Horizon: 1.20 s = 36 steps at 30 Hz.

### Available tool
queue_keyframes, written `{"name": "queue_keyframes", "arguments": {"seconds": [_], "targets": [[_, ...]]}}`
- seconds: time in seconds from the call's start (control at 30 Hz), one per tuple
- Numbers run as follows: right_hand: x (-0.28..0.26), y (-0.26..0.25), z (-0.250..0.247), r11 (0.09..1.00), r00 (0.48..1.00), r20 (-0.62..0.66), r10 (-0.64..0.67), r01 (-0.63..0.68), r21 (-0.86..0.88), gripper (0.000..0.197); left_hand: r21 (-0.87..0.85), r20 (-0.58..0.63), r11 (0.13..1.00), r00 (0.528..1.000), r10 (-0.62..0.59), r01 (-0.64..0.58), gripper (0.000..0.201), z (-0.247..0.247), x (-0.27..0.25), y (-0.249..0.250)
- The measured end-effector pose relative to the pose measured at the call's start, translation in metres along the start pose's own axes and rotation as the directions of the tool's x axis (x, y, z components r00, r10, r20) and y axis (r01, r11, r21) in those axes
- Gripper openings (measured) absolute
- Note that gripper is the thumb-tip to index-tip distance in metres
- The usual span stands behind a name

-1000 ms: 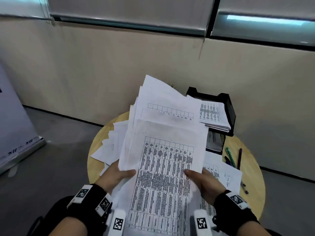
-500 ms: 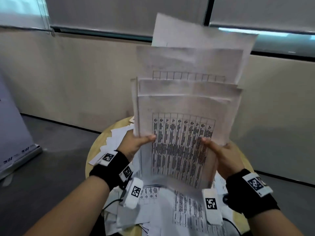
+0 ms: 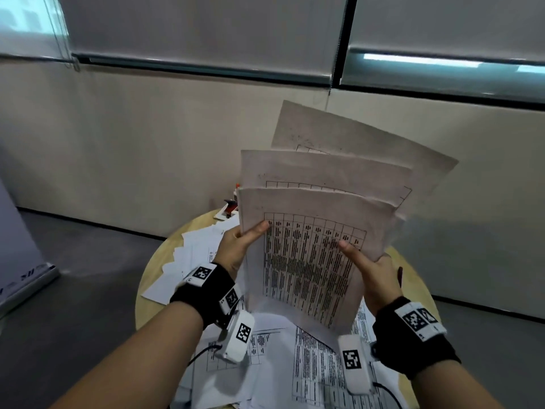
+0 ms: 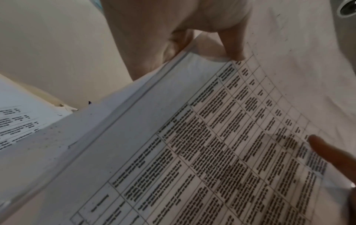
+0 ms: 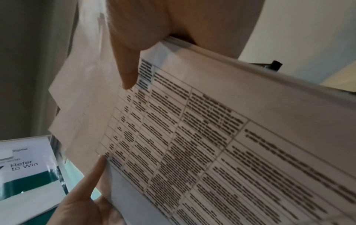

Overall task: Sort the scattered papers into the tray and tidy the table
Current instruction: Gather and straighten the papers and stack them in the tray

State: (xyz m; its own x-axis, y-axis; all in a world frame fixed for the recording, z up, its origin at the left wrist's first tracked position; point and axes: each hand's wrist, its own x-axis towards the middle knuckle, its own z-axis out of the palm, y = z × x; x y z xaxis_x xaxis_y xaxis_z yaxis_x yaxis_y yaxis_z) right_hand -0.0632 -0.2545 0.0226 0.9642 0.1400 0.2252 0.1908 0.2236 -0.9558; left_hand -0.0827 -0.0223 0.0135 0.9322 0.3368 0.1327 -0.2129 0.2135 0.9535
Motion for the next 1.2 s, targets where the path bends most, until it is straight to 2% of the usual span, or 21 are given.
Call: {"name": "queue_keyframes", "arguments": {"seconds": [0.1, 0.2, 0.33, 0.37, 0.43, 0.47, 0.6, 0.7, 0.73, 0.83, 0.9, 1.0, 1.07, 1.2], "targets": [[0.004, -0.003, -0.001, 1.0, 1.0, -0.006, -0.007, 0.007, 0.004, 0.082, -0.018, 0.006, 1.0, 1.0, 0.019, -0.019, 0.025, 0.0, 0.005, 0.002], [0.008, -0.002, -0.003, 1.0, 0.999, -0.035, -0.023, 0.023, 0.007, 0.058, -0.005, 0.012, 1.0, 1.0, 0.022, -0.022, 0.023, 0.004, 0.007, 0.003], [0.009, -0.007, 0.001, 0.999, 0.996, -0.086, -0.033, 0.036, 0.036, 0.048, -0.006, -0.02, 0.999, 0.999, 0.045, -0.045, 0.017, 0.018, 0.004, 0.009], [0.01, -0.011, 0.002, 0.998, 0.994, -0.097, -0.044, 0.049, 0.042, 0.041, -0.03, -0.025, 0.998, 0.998, 0.055, -0.056, 0.021, 0.021, 0.004, 0.013], [0.012, -0.018, 0.003, 0.993, 0.99, -0.107, -0.093, 0.099, 0.057, 0.027, -0.063, -0.041, 0.995, 0.997, 0.07, -0.073, 0.049, 0.028, 0.0, 0.021], [0.012, -0.021, 0.002, 0.991, 0.988, -0.099, -0.115, 0.121, 0.056, 0.026, -0.051, -0.05, 0.996, 0.996, 0.077, -0.079, 0.062, 0.03, -0.002, 0.023], [0.006, -0.022, -0.004, 0.993, 0.991, -0.074, -0.115, 0.115, -0.005, 0.042, 0.004, -0.029, 0.996, 0.996, 0.086, -0.086, 0.063, 0.031, -0.011, 0.024], [0.002, -0.013, -0.012, 0.997, 0.996, -0.055, -0.074, 0.072, -0.025, 0.027, 0.046, 0.007, 0.999, 1.0, -0.013, 0.013, 0.079, 0.032, -0.019, 0.015], [0.0, -0.008, -0.014, 0.997, 0.997, -0.045, -0.06, 0.058, -0.041, 0.025, 0.056, 0.029, 0.997, 0.998, -0.05, 0.048, 0.078, 0.033, -0.02, 0.01], [-0.007, 0.003, -0.014, 0.999, 0.999, -0.037, 0.001, -0.003, -0.036, 0.035, 0.085, 0.061, 0.993, 0.995, -0.082, 0.077, 0.029, 0.04, -0.027, 0.004], [-0.007, 0.006, -0.015, 1.0, 0.996, -0.083, 0.024, -0.024, 0.001, 0.043, 0.08, 0.042, 0.995, 0.997, -0.061, 0.057, 0.024, 0.044, -0.03, 0.005], [-0.005, -0.001, -0.015, 0.999, 0.994, -0.109, 0.016, -0.011, 0.048, 0.028, 0.066, -0.023, 0.998, 1.0, -0.005, 0.007, 0.041, 0.046, -0.031, 0.011], [-0.004, -0.007, -0.014, 0.998, 0.994, -0.103, -0.017, 0.023, 0.057, 0.04, 0.029, -0.058, 0.999, 0.998, 0.025, -0.023, 0.051, 0.046, -0.029, 0.016], [0.003, -0.017, -0.015, 0.996, 0.993, -0.083, -0.086, 0.088, 0.026, 0.065, -0.014, -0.116, 0.99, 0.983, 0.14, -0.142, 0.087, 0.053, -0.027, 0.032]]}}
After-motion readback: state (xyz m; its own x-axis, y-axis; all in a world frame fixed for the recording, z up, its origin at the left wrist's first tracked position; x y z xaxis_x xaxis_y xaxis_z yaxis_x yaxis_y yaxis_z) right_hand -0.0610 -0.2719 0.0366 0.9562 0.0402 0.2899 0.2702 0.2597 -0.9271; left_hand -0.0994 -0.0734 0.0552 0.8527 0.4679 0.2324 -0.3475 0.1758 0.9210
